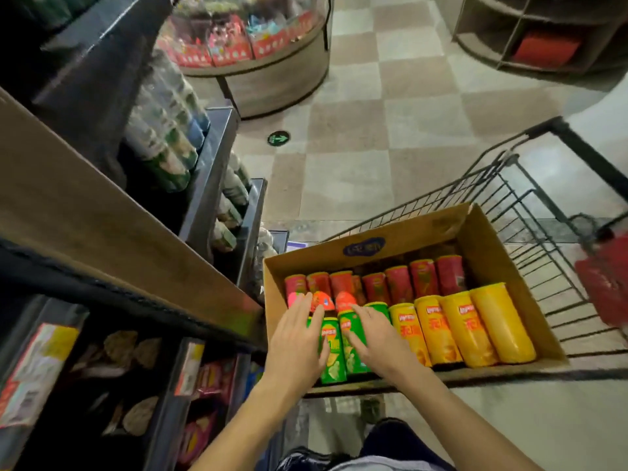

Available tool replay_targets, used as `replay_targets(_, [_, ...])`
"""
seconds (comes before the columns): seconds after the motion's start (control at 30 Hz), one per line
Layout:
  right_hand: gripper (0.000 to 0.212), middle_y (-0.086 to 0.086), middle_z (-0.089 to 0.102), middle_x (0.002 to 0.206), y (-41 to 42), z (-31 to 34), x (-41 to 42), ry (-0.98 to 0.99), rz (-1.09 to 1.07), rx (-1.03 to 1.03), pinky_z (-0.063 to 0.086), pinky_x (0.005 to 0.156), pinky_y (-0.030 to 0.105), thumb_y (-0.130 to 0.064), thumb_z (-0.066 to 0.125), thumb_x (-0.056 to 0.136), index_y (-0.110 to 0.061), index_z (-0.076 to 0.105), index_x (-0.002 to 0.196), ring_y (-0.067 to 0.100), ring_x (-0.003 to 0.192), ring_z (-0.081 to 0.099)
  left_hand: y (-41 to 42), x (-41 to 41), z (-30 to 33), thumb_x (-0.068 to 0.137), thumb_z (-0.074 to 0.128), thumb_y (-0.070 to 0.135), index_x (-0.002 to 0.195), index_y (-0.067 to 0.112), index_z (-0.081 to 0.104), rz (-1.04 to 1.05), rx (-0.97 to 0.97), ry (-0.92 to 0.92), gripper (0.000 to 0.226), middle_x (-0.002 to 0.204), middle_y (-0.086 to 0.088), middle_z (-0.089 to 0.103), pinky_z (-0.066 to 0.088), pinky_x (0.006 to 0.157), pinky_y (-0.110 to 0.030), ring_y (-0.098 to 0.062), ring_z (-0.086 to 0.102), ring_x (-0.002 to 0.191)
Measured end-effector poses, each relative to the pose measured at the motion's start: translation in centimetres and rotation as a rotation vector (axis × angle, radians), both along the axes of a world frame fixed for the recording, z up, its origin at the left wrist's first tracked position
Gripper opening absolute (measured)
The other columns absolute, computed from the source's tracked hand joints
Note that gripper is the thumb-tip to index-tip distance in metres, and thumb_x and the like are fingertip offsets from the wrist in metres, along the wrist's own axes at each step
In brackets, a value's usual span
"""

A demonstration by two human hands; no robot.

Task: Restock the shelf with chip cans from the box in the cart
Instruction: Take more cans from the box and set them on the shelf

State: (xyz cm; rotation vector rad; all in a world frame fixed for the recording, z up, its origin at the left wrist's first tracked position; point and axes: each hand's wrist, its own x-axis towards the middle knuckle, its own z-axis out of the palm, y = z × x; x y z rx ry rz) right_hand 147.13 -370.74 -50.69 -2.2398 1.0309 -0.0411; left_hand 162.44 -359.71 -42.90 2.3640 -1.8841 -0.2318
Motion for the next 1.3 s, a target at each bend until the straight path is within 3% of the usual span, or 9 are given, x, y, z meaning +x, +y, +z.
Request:
replay_targets(0.23, [0.069, 0.016, 0.043, 0.145, -6.9, -7.6, 3.5, 0.269, -0.056, 0.26, 0.037, 0.109, 0.041, -0.039, 0.055, 0.097, -0.011, 0.025, 0.153, 0.033, 0.133, 0.043, -3.5, 0.6, -2.2, 0.077, 0.072, 0.027, 0.133, 0.007, 0.057, 0.024, 0.142, 0.011, 0.061, 0.139, -0.018, 0.054, 0.051, 0.099, -0.042, -0.032, 0.054, 0.128])
replay_targets(0.37, [0.078, 0.022, 0.04, 0.147, -9.7, -8.6, 7.6, 0.292, -0.079, 0.355, 0.038, 0.108, 0.045, -0.04, 0.055, 0.096, -0.008, 0.016, 0.156, 0.04, 0.133, 0.042, -3.2, 1.1, -2.7, 0.079, 0.069, 0.028, 0.134, 0.01, 0.056, 0.085, 0.177, 0.061, 0.06, 0.144, -0.013, 0.051, 0.051, 0.098, -0.04, -0.027, 0.054, 0.128])
replay_targets(0.47, [0.084, 0.025, 0.037, 0.146, -11.1, -9.8, 9.8, 0.314, -0.102, 0.423, 0.038, 0.105, 0.048, -0.045, 0.057, 0.094, -0.011, 0.013, 0.155, 0.044, 0.132, 0.042, -2.6, 1.8, -2.8, 0.071, 0.079, 0.025, 0.13, 0.01, 0.06, 0.141, 0.217, 0.06, 0.063, 0.138, -0.012, 0.057, 0.053, 0.092, -0.038, -0.026, 0.06, 0.12])
replay_targets(0.6, [0.077, 0.026, 0.044, 0.142, -11.6, -11.1, 11.3, 0.38, -0.175, 0.458, 0.041, 0.103, 0.047, -0.047, 0.063, 0.091, -0.007, 0.027, 0.146, 0.043, 0.129, 0.046, -1.0, 2.8, -2.9, 0.07, 0.082, 0.023, 0.125, 0.01, 0.064, 0.256, 0.253, 0.04, 0.06, 0.132, -0.013, 0.061, 0.056, 0.086, -0.037, -0.026, 0.065, 0.111])
replay_targets(0.73, [0.051, 0.02, 0.059, 0.131, -12.4, -12.0, 11.9, 0.374, -0.264, 0.471, 0.047, 0.096, 0.042, -0.038, 0.067, 0.092, -0.004, 0.051, 0.126, 0.04, 0.12, 0.056, 0.3, 3.2, -3.6, 0.072, 0.081, 0.022, 0.126, 0.008, 0.063, 0.293, 0.301, 0.055, 0.059, 0.132, -0.015, 0.061, 0.057, 0.084, -0.038, -0.027, 0.066, 0.108])
replay_targets(0.83, [0.046, 0.02, 0.061, 0.127, -12.5, -11.6, 11.9, 0.36, -0.282, 0.458, 0.047, 0.092, 0.041, -0.037, 0.068, 0.092, -0.004, 0.054, 0.121, 0.041, 0.117, 0.057, 0.2, 3.3, -4.5, 0.069, 0.083, 0.023, 0.123, 0.007, 0.065, 0.276, 0.343, 0.044, 0.059, 0.128, -0.016, 0.063, 0.058, 0.081, -0.037, -0.028, 0.068, 0.105])
replay_targets(1.0, [0.061, 0.021, 0.058, 0.13, -13.1, -10.6, 10.0, 0.3, -0.293, 0.399, 0.047, 0.092, 0.044, -0.042, 0.068, 0.089, -0.005, 0.043, 0.131, 0.043, 0.118, 0.056, -2.4, 4.0, -6.6, 0.068, 0.084, 0.024, 0.119, 0.008, 0.066, 0.235, 0.366, 0.07, 0.057, 0.122, -0.015, 0.066, 0.057, 0.08, -0.039, -0.028, 0.069, 0.103])
replay_targets(1.13, [0.086, 0.02, 0.056, 0.132, -14.8, -8.6, 7.3, 0.224, -0.332, 0.357, 0.047, 0.093, 0.046, -0.046, 0.071, 0.086, -0.01, 0.024, 0.148, 0.04, 0.119, 0.056, -6.5, 4.5, -8.4, 0.093, 0.058, 0.03, 0.145, 0.013, 0.042, 0.214, 0.437, 0.154, 0.056, 0.146, -0.007, 0.046, 0.042, 0.102, -0.038, -0.025, 0.05, 0.128])
replay_targets(1.3, [0.098, 0.015, 0.056, 0.138, -16.3, -5.4, 2.7, 0.128, -0.426, 0.345, 0.044, 0.101, 0.043, -0.044, 0.076, 0.082, -0.02, 0.016, 0.156, 0.035, 0.125, 0.055, -10.9, 5.6, -12.6, 0.095, 0.054, 0.031, 0.147, 0.015, 0.032, 0.214, 0.518, 0.221, 0.058, 0.141, -0.008, 0.047, 0.047, 0.098, -0.04, -0.027, 0.052, 0.122])
